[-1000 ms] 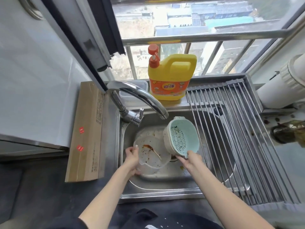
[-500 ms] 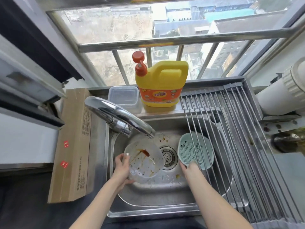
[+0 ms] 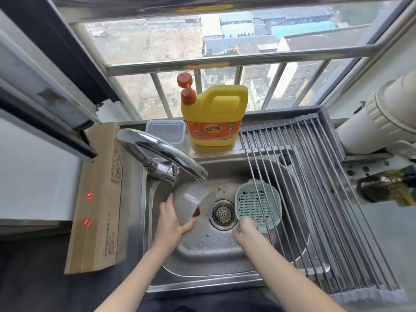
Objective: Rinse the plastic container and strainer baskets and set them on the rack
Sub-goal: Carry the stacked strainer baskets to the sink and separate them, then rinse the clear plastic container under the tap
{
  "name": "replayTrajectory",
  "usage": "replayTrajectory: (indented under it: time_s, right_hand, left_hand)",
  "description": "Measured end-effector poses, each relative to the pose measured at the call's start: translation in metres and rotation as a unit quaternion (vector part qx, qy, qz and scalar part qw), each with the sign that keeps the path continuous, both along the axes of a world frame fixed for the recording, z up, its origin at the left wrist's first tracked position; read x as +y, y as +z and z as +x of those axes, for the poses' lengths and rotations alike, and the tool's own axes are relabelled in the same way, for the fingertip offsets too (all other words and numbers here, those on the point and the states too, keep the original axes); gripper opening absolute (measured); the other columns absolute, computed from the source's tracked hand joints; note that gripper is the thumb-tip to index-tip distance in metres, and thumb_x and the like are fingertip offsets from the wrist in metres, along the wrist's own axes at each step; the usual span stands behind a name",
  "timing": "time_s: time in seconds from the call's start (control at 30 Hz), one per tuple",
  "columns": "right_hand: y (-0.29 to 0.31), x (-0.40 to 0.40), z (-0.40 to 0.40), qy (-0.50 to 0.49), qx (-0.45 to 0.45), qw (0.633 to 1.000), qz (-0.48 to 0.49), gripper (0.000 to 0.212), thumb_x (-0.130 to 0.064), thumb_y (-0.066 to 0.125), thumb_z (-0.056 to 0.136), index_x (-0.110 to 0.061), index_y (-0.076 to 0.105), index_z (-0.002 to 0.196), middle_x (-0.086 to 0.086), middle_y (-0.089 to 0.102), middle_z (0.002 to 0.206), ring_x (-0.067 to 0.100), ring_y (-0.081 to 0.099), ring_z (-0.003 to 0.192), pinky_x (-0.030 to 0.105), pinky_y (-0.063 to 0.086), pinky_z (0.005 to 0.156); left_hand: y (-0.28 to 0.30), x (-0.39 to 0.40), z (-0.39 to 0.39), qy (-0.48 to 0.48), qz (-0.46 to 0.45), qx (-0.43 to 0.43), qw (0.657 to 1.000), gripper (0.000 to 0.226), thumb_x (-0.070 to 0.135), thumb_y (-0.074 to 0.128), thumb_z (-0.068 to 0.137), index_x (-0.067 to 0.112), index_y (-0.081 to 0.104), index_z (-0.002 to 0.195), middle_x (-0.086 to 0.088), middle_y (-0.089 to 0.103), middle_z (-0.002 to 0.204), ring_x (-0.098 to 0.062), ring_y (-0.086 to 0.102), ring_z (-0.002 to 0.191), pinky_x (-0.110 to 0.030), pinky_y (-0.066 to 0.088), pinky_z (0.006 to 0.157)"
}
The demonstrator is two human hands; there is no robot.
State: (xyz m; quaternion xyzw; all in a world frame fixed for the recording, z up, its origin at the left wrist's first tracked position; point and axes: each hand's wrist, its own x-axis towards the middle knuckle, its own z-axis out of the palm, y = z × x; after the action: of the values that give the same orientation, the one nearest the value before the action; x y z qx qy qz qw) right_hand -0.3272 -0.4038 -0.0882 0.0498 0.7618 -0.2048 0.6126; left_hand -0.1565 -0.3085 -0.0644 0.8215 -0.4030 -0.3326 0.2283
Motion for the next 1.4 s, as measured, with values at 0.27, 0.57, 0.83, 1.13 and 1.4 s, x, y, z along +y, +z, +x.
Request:
replayTrajectory:
  time_s: [0.27,0.57,0.83,1.13,1.4]
  right_hand:
    - [0.025,0.016,-0.007,0.081,-0.026,0.994,-0.062,0.034,0.002,0.032,0.097,0.001,0.037,0.131,0.020,0.041,0.138,0.030,0.046,0.116,0.034,0.043,0.093]
    - [0.052,0.020,-0.012,0.059,-0.065,0.991,-0.097,0.048,0.008,0.019,0.096,0.009,0.023,0.143,0.025,0.017,0.156,0.036,0.019,0.145,0.045,0.024,0.116]
    - [0.093,0.025,-0.017,0.164,-0.161,0.960,-0.161,0.033,-0.007,0.033,0.101,-0.007,0.048,0.131,0.017,0.061,0.116,0.035,0.059,0.106,0.044,0.052,0.083]
    - [0.152,-0.029,-0.047,0.266,-0.029,0.887,-0.376,0.025,-0.001,0.037,0.096,-0.003,0.059,0.108,0.011,0.060,0.084,0.020,0.059,0.065,0.031,0.057,0.059]
    - [0.228,-0.093,-0.032,0.326,0.018,0.793,-0.514,0.026,-0.004,0.035,0.098,-0.006,0.059,0.108,0.010,0.060,0.084,0.021,0.060,0.069,0.032,0.057,0.065]
  left_hand:
    - [0.002,0.032,-0.001,-0.298,-0.212,-0.351,0.862,0.116,0.027,0.094,0.024,0.009,0.042,0.126,-0.006,0.040,0.108,-0.026,0.042,0.099,-0.059,0.049,0.086]
    - [0.018,0.043,-0.008,-0.322,-0.248,-0.413,0.815,0.116,0.037,0.093,0.028,0.010,0.040,0.127,-0.007,0.040,0.111,-0.028,0.043,0.101,-0.064,0.038,0.098]
    - [0.042,0.033,-0.019,-0.262,-0.240,-0.374,0.856,0.114,0.044,0.091,0.032,0.013,0.038,0.128,-0.003,0.040,0.105,-0.022,0.040,0.094,-0.046,0.047,0.090]
    - [0.091,0.003,-0.032,0.118,-0.126,0.334,0.926,0.042,0.049,0.050,0.092,0.011,0.059,0.109,-0.005,0.066,0.098,-0.014,0.064,0.087,-0.029,0.054,0.065]
    - [0.106,-0.031,-0.027,0.180,-0.058,0.530,0.827,0.073,0.073,0.028,0.087,0.019,0.056,0.128,-0.012,0.066,0.120,-0.029,0.061,0.113,-0.038,0.056,0.076]
